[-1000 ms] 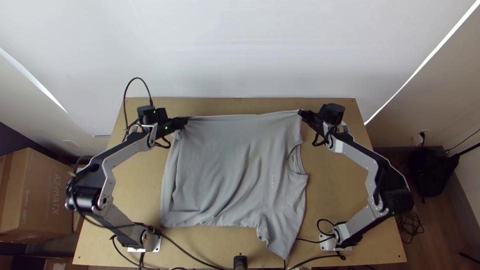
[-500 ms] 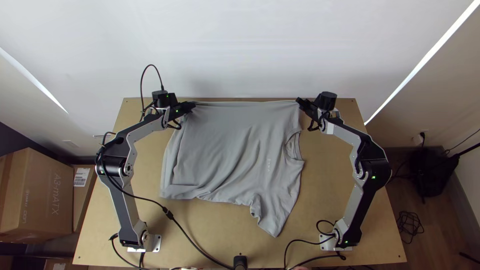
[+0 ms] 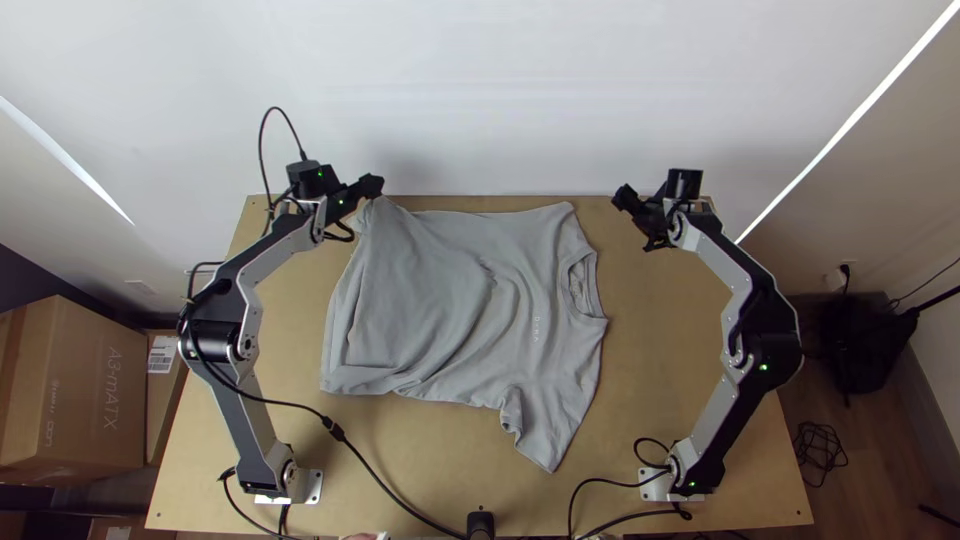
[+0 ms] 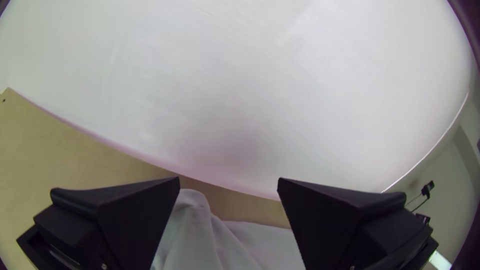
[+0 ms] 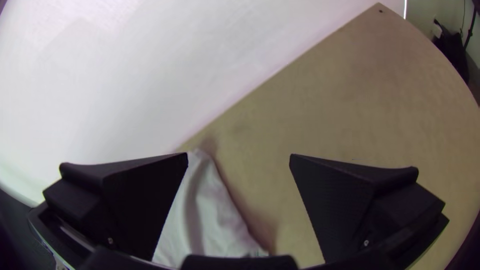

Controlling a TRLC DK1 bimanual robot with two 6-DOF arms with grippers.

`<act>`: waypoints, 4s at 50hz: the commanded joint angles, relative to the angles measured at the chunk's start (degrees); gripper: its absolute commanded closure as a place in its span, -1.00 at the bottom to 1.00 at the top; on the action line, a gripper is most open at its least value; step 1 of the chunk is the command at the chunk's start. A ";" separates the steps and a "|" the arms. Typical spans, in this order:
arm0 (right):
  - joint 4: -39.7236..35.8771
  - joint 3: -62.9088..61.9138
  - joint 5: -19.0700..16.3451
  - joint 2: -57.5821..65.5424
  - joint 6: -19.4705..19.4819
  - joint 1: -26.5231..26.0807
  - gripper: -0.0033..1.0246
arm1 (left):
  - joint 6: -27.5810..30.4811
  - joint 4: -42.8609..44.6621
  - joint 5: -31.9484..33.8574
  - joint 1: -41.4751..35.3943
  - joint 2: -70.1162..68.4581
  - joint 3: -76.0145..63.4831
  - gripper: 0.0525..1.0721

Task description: Fold the t-shirt

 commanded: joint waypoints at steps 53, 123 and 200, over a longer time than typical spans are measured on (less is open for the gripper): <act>-48.26 -39.51 -11.09 -53.22 -13.33 4.58 -0.36 | -1.51 -23.78 10.27 13.27 -60.51 -28.97 -0.89; -21.28 -54.63 -13.28 -40.30 -9.72 15.04 0.83 | 60.01 -64.47 16.77 33.75 -61.04 -37.14 -0.78; -16.01 -58.58 -11.00 -43.38 -5.94 14.43 0.95 | 80.67 -67.90 7.81 15.38 -35.55 -44.79 -0.44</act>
